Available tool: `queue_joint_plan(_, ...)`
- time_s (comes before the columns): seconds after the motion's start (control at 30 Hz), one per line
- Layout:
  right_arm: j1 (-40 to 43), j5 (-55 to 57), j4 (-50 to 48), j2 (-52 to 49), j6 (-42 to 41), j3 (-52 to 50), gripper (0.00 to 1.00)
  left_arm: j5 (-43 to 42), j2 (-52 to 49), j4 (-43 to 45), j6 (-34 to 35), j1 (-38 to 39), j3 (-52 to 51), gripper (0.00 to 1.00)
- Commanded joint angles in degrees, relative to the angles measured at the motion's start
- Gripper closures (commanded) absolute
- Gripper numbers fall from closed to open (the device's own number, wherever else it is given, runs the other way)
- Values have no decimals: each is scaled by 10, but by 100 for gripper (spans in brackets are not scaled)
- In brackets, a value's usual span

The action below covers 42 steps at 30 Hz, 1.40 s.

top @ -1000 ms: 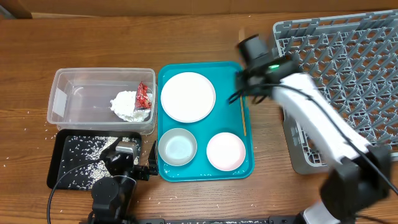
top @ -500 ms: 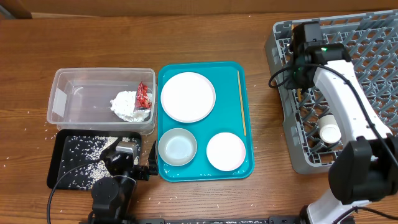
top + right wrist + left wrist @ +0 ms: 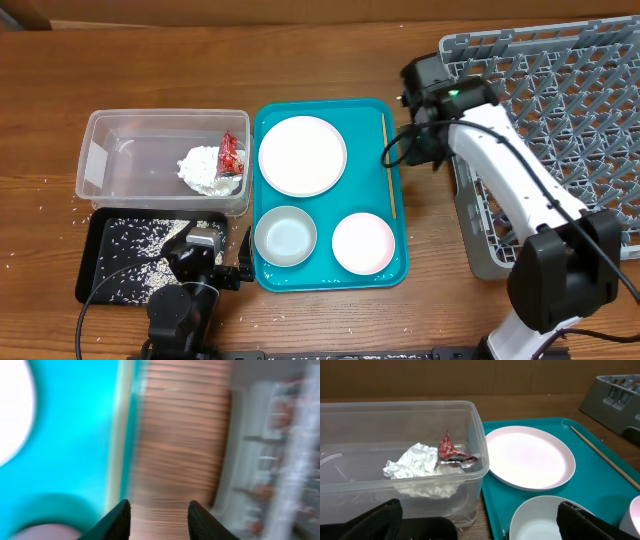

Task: Sort waste into correct bins and load items into the dishwasher
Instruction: 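Lift the chopsticks with the right gripper and place them in the dish rack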

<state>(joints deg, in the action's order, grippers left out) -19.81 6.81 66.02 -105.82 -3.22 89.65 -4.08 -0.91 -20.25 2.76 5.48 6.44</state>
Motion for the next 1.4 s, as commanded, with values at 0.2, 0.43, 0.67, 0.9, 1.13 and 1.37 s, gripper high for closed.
queue_joint_plan(0.2, -33, -96, -148, -7, -58, -112, 64, 0, 6, 2, -11, -5, -4, 0)
queue_joint_plan(0.43, -33, -112, -236, -7, -58, -201, 64, 0, 6, 2, -11, -5, -4, 0)
queue_joint_plan(0.67, -33, -132, -261, -7, -59, -242, 74, 0, 6, 2, -11, -5, -4, 0)
queue_joint_plan(0.9, -33, -146, -254, -7, -61, -259, 95, 0, 6, 2, -11, -5, -4, 0)
queue_joint_plan(1.13, -33, -146, -205, 6, -66, -193, 96, 0, 6, 2, -11, -5, -4, 0)
queue_joint_plan(1.37, -33, -143, -155, 46, -66, -99, 96, 0, 6, 2, -11, -5, -4, 0)
